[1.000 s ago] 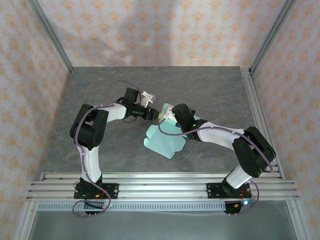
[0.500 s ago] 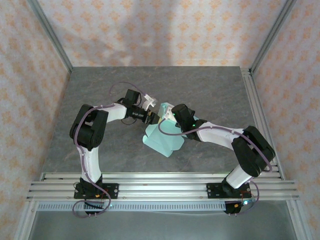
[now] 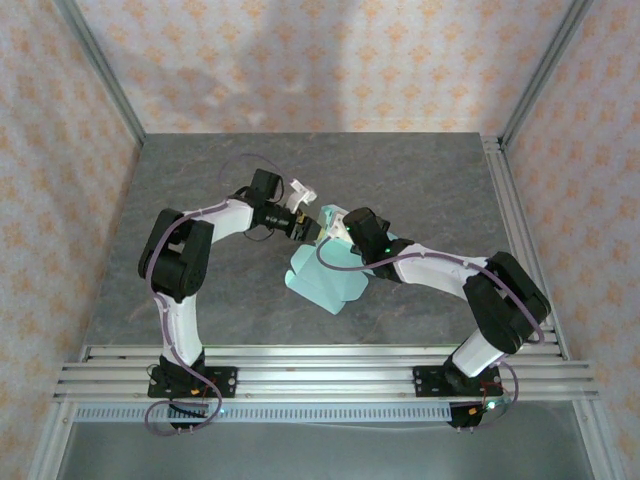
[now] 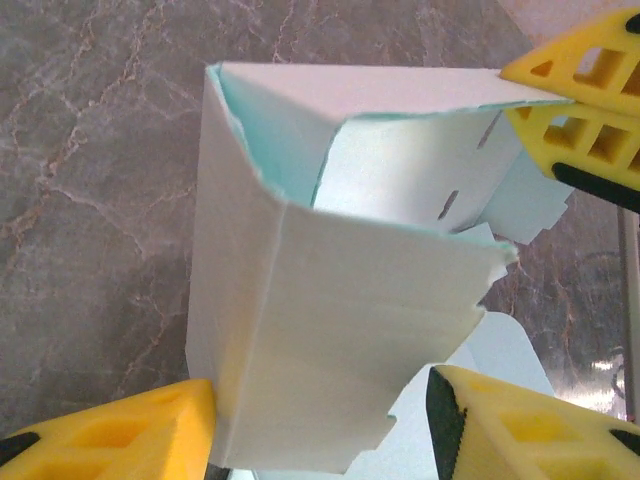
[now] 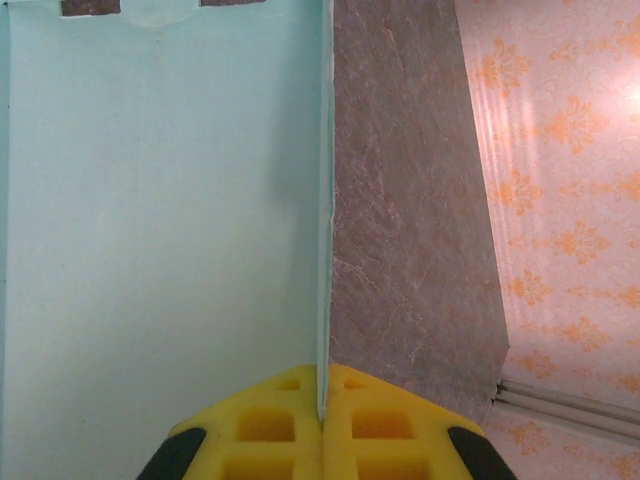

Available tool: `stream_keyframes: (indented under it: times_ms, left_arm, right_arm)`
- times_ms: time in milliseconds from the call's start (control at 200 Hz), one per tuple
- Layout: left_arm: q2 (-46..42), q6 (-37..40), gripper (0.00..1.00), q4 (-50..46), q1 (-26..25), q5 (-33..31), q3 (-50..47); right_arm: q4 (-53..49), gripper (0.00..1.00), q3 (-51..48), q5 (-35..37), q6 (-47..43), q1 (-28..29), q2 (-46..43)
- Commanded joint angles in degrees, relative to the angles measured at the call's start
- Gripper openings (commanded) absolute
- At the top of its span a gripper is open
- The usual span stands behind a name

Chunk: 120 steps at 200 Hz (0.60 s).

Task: Fold the paper box

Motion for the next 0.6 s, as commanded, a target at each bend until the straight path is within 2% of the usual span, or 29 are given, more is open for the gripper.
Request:
stream_keyframes:
  times_ms: [0, 596]
  left_arm:
    - [1.5, 2.0, 0.59, -2.6, -0.3, -0.7, 2.2]
    - [2.3, 3.8, 0.51, -5.7, -0.3, 0.0, 2.6]
  right_arm:
    - [-1.3, 0.00, 1.9, -0.7, 1.2, -0.2, -0.5]
    - [-0.9, 0.00, 2.6, 0.3, -1.1, 0.8, 0.5]
